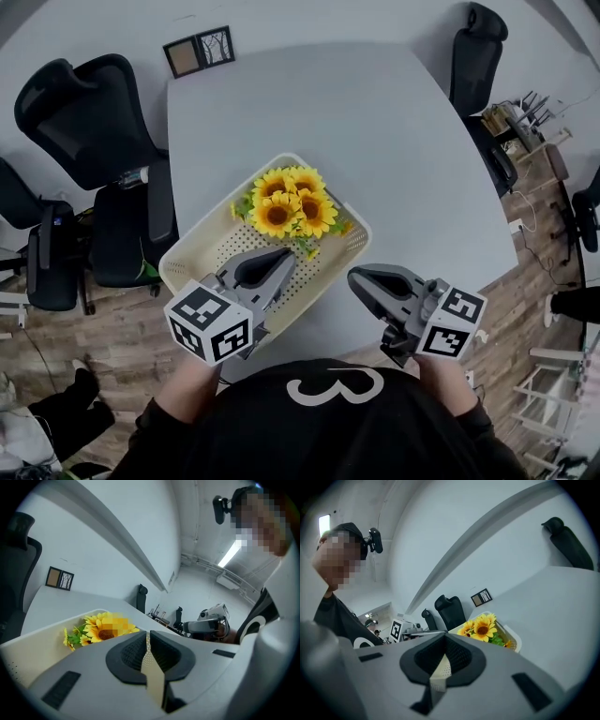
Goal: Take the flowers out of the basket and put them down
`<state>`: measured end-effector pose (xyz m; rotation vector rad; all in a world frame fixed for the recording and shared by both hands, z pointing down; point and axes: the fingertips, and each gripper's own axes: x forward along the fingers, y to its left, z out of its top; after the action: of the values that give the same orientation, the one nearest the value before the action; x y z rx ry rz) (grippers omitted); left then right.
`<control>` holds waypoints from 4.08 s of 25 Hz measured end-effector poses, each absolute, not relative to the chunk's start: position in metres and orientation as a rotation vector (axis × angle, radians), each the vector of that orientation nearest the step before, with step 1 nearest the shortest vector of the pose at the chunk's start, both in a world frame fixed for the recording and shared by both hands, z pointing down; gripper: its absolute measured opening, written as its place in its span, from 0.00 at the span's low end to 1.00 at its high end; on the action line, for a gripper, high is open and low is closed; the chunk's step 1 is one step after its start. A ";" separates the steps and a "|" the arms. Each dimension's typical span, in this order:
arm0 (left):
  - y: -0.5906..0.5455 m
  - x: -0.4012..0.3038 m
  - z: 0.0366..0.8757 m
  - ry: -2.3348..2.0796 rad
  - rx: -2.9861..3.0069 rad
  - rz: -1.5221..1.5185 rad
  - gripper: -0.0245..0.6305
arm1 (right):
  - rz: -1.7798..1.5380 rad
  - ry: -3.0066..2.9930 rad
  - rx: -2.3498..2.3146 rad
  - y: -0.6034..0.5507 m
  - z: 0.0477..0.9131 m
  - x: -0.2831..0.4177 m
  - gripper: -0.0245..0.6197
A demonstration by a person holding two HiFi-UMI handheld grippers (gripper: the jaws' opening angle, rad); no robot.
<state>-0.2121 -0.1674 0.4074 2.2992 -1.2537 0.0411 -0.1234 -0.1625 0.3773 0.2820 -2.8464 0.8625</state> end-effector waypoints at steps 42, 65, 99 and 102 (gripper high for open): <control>-0.246 -0.257 0.506 -1.693 2.064 0.364 0.56 | 0.857 -2.841 0.228 -0.216 0.359 -0.066 0.05; -0.273 -0.251 0.514 -1.725 2.166 0.242 0.59 | 0.854 -2.813 0.361 -0.203 0.365 -0.039 0.05; -0.260 -0.261 0.506 -1.795 2.098 0.253 0.17 | 0.887 -2.815 0.366 -0.196 0.366 -0.033 0.05; -0.256 -0.263 0.503 -1.813 2.089 0.254 0.17 | 0.887 -2.820 0.356 -0.194 0.367 -0.032 0.05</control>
<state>-0.2628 -0.2563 0.5028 2.0892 -1.8129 0.2541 -0.0323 -0.1942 0.3668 0.3560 -2.8198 0.8868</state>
